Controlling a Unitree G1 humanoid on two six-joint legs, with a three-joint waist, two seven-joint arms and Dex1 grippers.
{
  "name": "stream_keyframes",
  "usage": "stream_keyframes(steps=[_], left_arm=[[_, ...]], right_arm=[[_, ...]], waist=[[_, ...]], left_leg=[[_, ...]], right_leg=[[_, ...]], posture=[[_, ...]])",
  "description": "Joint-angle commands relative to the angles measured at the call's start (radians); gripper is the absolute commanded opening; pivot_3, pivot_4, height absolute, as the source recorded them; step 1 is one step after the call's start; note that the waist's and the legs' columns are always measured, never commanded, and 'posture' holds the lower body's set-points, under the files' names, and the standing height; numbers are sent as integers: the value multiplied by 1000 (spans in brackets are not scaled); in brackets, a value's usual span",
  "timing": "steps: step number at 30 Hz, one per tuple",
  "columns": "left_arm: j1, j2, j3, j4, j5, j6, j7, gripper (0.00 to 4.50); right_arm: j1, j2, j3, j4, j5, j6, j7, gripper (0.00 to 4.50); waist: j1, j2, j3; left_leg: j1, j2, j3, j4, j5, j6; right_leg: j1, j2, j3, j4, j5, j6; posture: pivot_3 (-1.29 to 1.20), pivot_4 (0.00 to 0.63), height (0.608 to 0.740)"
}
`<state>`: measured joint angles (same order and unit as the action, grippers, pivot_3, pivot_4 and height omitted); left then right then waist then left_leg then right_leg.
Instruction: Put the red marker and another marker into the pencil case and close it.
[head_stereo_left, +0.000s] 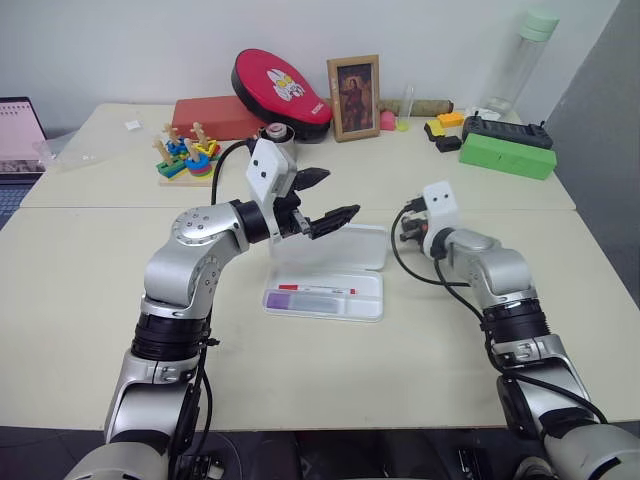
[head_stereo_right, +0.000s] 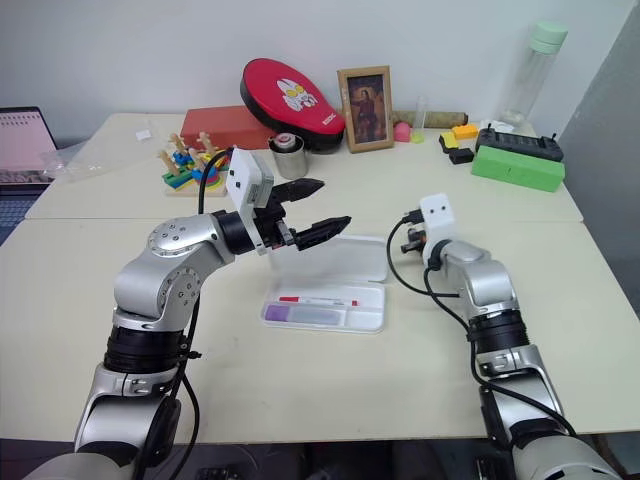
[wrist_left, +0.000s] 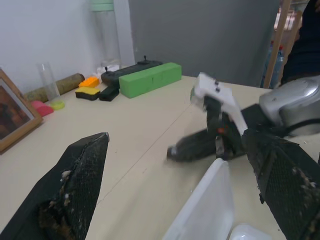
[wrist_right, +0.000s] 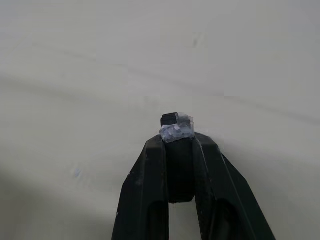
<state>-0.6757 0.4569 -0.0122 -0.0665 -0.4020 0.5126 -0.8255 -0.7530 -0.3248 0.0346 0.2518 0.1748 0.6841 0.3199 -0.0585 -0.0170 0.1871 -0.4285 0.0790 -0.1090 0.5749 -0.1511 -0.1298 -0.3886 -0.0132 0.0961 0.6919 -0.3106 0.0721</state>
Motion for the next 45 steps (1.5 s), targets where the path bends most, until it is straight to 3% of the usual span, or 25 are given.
stream_keyframes(steps=[1,4,9,16,28,29,32,42,45], left_arm=[[-7,67,29,-48,-31,-17,-75,4500],[72,172,28,-116,-67,4,-189,4500],[202,313,25,-153,-41,-56,-299,4500],[271,407,58,-185,-68,-67,-372,4500],[270,404,52,-218,-74,-37,-340,4500],[269,405,51,-218,-74,-37,-339,4500],[265,404,44,-214,-68,-38,-334,4500],[259,386,45,-218,-67,-24,-296,4500],[270,381,85,-236,-94,2,-259,4500]], right_arm=[[-21,-35,-57,-199,135,-85,199,302],[41,-112,-24,-416,278,-29,422,302],[128,-204,62,-588,382,51,583,302],[164,-246,297,-503,184,-9,596,302],[184,-252,395,-447,82,-57,646,302],[184,-251,394,-445,79,-59,649,862],[185,-245,388,-442,75,-59,656,1155],[180,-240,349,-456,83,-62,642,3641],[169,-215,270,-508,178,-37,660,4355]], waist=[[-2,0,0],[-15,0,0],[-20,0,0],[-21,0,0],[-18,0,0],[-18,0,0],[-18,0,0],[-18,0,0],[-17,0,0]], left_leg=[[0,0,0,0,0,0],[0,0,0,-2,0,0],[0,1,0,-3,0,0],[0,1,1,0,0,0],[0,1,1,0,0,0],[0,1,1,0,0,0],[0,1,1,0,0,0],[0,1,1,0,0,0],[0,1,1,0,0,0]], right_leg=[[0,0,0,0,0,0],[0,0,0,-1,0,0],[2,0,-1,-2,-2,0],[1,0,-1,-2,-4,5],[0,0,0,-2,-4,4],[0,0,0,-2,-4,4],[0,0,0,-2,-4,4],[0,0,0,-2,-4,4],[0,0,0,-2,-4,4]], posture=[[0,150,740],[0,150,740],[0,150,740],[0,150,740],[0,150,740],[0,150,740],[0,150,740],[0,150,740],[0,150,740]])
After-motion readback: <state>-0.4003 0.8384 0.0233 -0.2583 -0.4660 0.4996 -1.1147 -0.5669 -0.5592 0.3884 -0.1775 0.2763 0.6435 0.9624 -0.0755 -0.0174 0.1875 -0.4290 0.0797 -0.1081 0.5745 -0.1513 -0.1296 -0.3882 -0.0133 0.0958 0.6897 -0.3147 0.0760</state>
